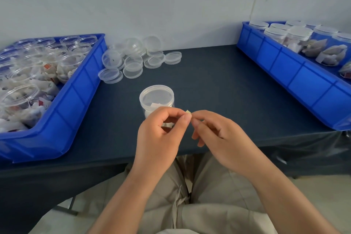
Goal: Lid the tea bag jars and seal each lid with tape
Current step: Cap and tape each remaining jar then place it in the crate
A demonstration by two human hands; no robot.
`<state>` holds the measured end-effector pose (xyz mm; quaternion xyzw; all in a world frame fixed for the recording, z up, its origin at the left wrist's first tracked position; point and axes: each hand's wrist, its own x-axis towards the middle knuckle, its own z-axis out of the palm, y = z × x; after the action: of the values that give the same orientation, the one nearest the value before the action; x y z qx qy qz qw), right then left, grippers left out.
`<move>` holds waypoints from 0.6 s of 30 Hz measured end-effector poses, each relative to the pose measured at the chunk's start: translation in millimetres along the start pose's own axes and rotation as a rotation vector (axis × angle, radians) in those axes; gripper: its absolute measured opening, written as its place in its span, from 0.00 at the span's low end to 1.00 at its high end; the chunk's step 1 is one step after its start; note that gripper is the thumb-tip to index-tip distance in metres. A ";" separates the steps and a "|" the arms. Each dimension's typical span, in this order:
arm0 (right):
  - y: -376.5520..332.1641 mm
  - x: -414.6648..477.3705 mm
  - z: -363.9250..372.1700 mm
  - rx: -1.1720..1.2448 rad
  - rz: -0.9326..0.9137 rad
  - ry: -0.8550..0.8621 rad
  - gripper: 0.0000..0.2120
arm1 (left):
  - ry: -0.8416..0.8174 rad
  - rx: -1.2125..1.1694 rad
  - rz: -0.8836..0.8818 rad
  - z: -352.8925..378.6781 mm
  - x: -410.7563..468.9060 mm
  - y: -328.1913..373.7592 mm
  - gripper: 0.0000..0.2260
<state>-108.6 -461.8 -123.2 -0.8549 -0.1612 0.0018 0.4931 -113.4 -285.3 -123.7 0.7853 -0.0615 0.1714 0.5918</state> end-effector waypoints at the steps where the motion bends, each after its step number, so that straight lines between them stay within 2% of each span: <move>1: -1.1 0.2 0.3 -0.006 0.002 -0.004 0.11 | 0.021 0.001 0.015 0.9 -0.9 -1.1 0.05; 5: -3.9 3.1 0.1 -0.051 -0.004 -0.026 0.11 | 0.123 -0.029 0.049 7.8 -8.6 -3.9 0.04; 7: -2.5 3.0 -3.3 -0.065 -0.011 0.002 0.11 | 0.156 -0.009 0.114 8.4 -9.2 -6.7 0.04; 9: 1.0 1.6 -8.0 -0.088 -0.011 0.054 0.11 | 0.260 -0.018 0.148 1.4 -4.8 -15.7 0.03; 10: 3.1 0.7 -10.6 -0.109 -0.014 0.080 0.11 | 0.342 -0.020 0.131 -3.7 -0.3 -23.3 0.07; 11: 4.8 -0.1 -12.9 -0.140 -0.016 0.097 0.11 | 0.399 0.007 0.097 -9.4 5.3 -31.6 0.17; 12: 6.3 -0.2 -14.5 -0.183 -0.019 0.101 0.11 | 0.400 0.052 0.051 -14.8 11.9 -40.8 0.28; 14: 8.9 1.2 -15.2 -0.288 -0.031 0.091 0.11 | 0.254 0.083 -0.054 -19.6 26.9 -52.7 0.47; 15: 10.2 2.0 -14.7 -0.328 -0.036 0.083 0.11 | 0.169 0.050 -0.096 -19.3 33.7 -54.7 0.50; 16: 11.0 3.1 -13.3 -0.344 -0.037 0.071 0.10 | 0.118 0.009 -0.119 -19.2 40.0 -57.2 0.49; 18: 11.0 3.4 -9.7 -0.320 -0.033 0.034 0.10 | 0.089 0.009 -0.103 -21.8 47.6 -61.9 0.42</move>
<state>-100.7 -474.1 -126.9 -0.9197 -0.1653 -0.0464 0.3532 -54.6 -241.4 -158.4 0.7817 0.0063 0.1755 0.5984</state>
